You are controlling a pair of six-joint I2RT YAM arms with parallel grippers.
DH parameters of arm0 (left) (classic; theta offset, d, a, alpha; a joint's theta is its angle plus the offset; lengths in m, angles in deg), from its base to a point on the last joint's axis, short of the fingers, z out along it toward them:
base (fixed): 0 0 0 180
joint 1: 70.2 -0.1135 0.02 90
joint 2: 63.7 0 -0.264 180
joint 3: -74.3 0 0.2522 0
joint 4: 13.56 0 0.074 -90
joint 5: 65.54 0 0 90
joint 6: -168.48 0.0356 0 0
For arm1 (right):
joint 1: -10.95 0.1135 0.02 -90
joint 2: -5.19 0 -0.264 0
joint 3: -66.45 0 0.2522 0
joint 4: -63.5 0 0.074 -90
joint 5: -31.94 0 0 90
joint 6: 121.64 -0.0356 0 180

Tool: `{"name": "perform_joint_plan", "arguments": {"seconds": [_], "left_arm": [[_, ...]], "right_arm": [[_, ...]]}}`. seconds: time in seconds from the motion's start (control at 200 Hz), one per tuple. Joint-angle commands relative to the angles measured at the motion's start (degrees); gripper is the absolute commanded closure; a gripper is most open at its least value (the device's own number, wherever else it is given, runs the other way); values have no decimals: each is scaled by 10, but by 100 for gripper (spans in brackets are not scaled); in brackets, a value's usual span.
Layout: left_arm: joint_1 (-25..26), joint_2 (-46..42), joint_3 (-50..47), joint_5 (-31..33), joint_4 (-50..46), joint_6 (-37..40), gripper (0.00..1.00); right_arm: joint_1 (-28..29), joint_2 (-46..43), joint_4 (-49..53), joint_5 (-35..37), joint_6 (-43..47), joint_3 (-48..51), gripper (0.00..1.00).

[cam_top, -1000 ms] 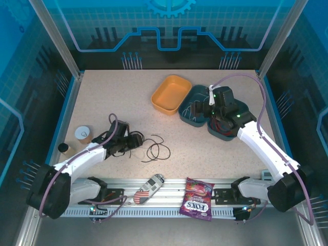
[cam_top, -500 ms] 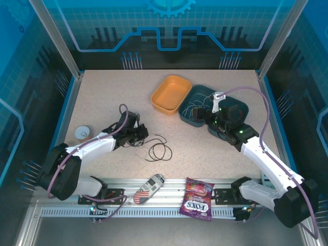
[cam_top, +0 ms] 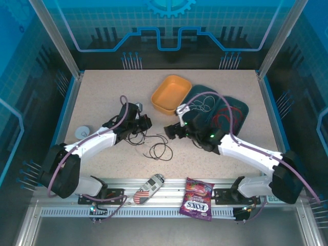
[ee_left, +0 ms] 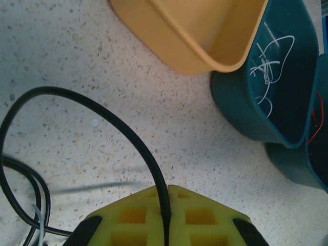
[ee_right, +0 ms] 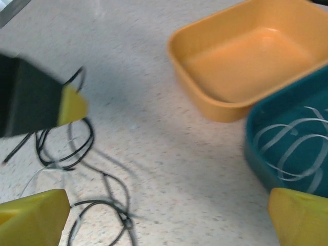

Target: Untangle the cables

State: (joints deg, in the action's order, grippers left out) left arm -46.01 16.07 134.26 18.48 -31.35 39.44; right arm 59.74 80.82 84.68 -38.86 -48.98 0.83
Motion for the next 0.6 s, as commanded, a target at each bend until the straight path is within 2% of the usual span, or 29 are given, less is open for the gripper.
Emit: {"name": "perform_joint_plan", "arguments": {"seconds": [0.0,0.17,0.385,0.595], "left_arm": [[-19,17,29,1,-12,-5,99],[-53,33,43,-15,-7,-14,100],[-69,40,35,-31,7,-21,100],[-85,32,14,-31,16,-25,100]], "right_arm": [[45,46,-10,44,11,-52,0],[79,132,-10,12,-5,-97,0],[94,224,26,-34,-10,-168,7],[95,267,31,-81,-21,-197,18]]}}
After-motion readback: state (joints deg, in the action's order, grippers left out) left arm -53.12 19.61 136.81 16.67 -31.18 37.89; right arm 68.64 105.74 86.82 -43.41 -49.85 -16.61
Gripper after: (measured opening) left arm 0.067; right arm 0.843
